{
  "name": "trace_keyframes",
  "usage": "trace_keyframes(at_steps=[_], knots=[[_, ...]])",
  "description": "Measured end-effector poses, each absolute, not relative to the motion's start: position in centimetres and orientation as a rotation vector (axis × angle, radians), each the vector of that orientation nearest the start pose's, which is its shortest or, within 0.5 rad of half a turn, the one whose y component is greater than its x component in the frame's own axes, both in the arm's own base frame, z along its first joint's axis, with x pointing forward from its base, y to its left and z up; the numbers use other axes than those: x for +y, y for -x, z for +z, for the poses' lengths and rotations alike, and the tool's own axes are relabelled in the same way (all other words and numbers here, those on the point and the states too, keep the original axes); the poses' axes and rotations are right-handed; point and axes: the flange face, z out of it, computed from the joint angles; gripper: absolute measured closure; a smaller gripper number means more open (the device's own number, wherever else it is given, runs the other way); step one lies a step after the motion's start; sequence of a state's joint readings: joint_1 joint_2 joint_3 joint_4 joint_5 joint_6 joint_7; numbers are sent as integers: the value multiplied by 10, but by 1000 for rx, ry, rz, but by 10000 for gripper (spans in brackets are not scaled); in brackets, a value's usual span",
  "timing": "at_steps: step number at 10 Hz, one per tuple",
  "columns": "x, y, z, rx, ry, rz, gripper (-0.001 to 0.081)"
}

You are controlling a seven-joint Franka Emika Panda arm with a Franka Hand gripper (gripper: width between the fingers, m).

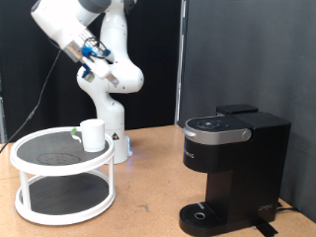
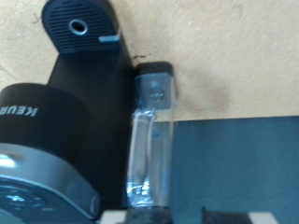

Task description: Make a cup of coffee with the keurig machine

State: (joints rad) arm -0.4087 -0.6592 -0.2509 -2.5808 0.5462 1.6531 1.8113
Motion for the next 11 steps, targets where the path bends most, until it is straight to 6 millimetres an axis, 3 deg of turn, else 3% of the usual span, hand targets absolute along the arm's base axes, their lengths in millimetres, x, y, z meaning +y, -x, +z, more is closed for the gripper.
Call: trace_keyframes(at_steps=[1,5,11], knots=[[-169,-277,468,2463,798,842,806],[-178,-263,463,2461,818,896,806],[-251,-223,462,2501,765,871,806]])
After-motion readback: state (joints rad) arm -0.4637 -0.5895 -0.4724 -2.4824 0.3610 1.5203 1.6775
